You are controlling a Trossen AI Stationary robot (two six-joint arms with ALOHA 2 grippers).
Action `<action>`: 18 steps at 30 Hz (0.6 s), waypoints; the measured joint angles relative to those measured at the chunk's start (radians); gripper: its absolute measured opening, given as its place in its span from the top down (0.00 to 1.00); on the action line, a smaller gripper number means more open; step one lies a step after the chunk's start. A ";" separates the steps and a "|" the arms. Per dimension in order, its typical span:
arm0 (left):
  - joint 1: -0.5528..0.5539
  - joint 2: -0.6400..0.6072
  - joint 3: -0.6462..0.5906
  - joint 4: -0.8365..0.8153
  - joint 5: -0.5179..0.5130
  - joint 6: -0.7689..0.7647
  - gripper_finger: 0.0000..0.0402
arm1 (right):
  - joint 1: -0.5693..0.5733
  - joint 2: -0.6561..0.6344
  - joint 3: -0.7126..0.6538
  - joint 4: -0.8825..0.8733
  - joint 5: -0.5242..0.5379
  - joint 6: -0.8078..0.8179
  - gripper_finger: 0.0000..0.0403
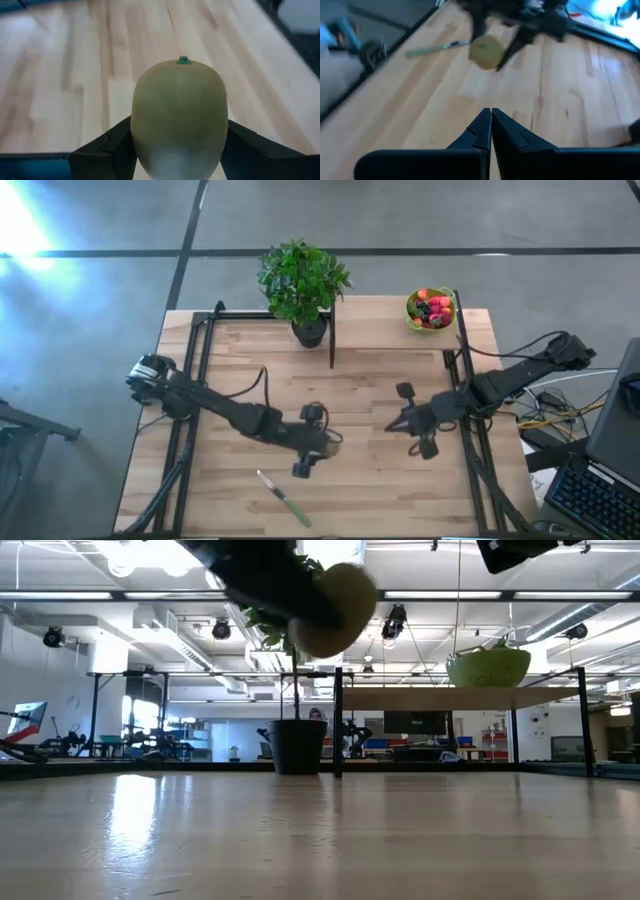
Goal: Pick & Place Fruit
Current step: Put the kiwi into the green strainer bowl on the shelf
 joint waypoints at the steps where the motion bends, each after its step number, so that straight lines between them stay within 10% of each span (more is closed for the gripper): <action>1: 0.013 0.000 0.000 0.035 0.004 0.009 0.43 | 0.014 0.008 0.000 -0.002 0.004 -0.039 0.98; 9: 0.122 0.043 0.007 0.217 0.285 -0.044 0.43 | 0.050 0.117 0.048 0.002 0.022 -0.283 0.92; 18: 0.138 0.131 0.107 0.221 0.273 0.043 0.43 | 0.050 0.241 0.172 -0.078 0.157 -0.257 0.61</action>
